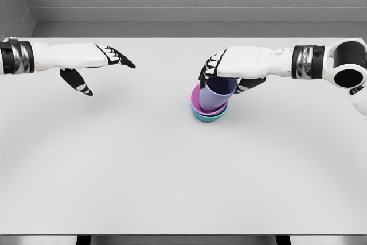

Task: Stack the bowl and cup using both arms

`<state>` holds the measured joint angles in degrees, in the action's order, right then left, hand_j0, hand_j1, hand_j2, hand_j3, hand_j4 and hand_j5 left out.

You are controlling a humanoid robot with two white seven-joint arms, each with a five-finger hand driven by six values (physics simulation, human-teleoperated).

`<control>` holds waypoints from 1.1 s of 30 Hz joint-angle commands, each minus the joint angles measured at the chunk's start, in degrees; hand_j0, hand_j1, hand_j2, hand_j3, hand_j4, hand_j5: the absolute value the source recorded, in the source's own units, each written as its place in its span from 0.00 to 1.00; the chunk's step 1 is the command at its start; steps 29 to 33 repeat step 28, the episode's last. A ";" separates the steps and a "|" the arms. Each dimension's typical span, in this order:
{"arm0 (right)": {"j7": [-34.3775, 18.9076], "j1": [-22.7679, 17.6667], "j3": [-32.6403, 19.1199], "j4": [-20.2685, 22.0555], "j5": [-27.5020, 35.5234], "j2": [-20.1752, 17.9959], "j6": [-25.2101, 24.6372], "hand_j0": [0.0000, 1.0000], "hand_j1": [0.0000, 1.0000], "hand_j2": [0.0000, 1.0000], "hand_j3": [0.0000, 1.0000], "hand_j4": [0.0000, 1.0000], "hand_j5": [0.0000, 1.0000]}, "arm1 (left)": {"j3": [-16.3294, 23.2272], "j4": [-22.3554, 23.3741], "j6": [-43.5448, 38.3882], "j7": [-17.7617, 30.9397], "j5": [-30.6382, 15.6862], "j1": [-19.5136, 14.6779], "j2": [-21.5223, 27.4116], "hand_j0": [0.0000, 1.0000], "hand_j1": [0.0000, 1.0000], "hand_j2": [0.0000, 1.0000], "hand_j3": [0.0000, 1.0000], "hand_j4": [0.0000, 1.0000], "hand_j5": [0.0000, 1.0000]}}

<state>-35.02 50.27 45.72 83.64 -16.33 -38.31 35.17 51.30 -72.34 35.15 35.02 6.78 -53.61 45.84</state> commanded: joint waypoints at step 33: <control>0.02 -4.31 -18.92 -25.20 3.15 -0.81 -0.17 1.00 1.00 1.00 1.00 1.00 1.00 | -0.23 3.17 -0.15 -0.02 -0.54 2.37 0.04 1.00 1.00 1.00 1.00 1.00 1.00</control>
